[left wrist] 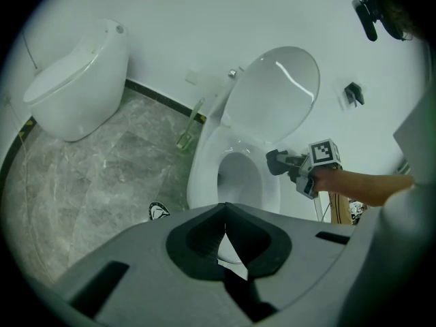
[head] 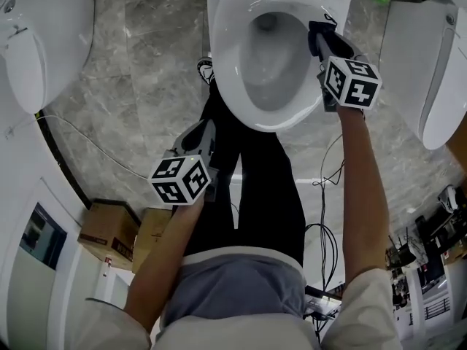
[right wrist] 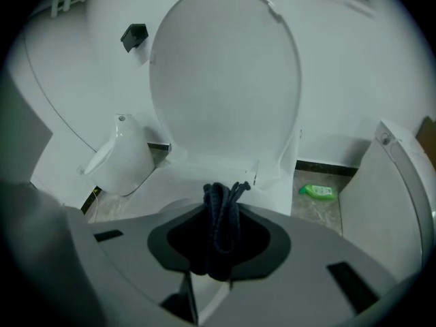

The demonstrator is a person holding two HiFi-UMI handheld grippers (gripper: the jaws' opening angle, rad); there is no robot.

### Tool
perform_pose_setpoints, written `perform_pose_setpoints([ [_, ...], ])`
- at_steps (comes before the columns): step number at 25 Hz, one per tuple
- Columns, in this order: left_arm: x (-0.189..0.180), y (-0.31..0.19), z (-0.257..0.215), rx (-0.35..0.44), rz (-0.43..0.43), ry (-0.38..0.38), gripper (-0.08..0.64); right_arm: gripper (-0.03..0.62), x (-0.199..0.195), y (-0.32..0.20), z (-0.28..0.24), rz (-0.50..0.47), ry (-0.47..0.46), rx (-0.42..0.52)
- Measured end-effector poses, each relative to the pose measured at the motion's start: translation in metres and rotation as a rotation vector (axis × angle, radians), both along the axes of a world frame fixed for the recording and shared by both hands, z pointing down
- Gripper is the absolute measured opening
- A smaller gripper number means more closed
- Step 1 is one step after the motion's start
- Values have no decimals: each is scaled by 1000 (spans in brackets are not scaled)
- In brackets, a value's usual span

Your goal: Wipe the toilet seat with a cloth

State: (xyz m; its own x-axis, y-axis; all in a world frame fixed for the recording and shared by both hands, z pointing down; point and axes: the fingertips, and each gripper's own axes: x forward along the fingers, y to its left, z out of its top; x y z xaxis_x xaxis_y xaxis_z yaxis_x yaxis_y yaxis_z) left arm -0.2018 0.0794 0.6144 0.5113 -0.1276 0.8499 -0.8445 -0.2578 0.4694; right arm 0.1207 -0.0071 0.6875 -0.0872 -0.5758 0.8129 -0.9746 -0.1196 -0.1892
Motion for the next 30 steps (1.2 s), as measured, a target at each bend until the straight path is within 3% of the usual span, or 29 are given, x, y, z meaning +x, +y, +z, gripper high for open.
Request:
perform_pose_setpoints([
  [7,18,-5,-38,61,19,29,9,78,-19,17,-52,-25,-44,56],
  [15,47,-34,-102,164,-22,122,9,78,-22,46,-120,43,-157,115],
  [26,82,-51,-190,305,107,172,9,78,-34,70,-228,-19,-209,206],
  [30,95,-61,-222,351,115,207,9,78,-33,76,-263,-59,-199,235],
])
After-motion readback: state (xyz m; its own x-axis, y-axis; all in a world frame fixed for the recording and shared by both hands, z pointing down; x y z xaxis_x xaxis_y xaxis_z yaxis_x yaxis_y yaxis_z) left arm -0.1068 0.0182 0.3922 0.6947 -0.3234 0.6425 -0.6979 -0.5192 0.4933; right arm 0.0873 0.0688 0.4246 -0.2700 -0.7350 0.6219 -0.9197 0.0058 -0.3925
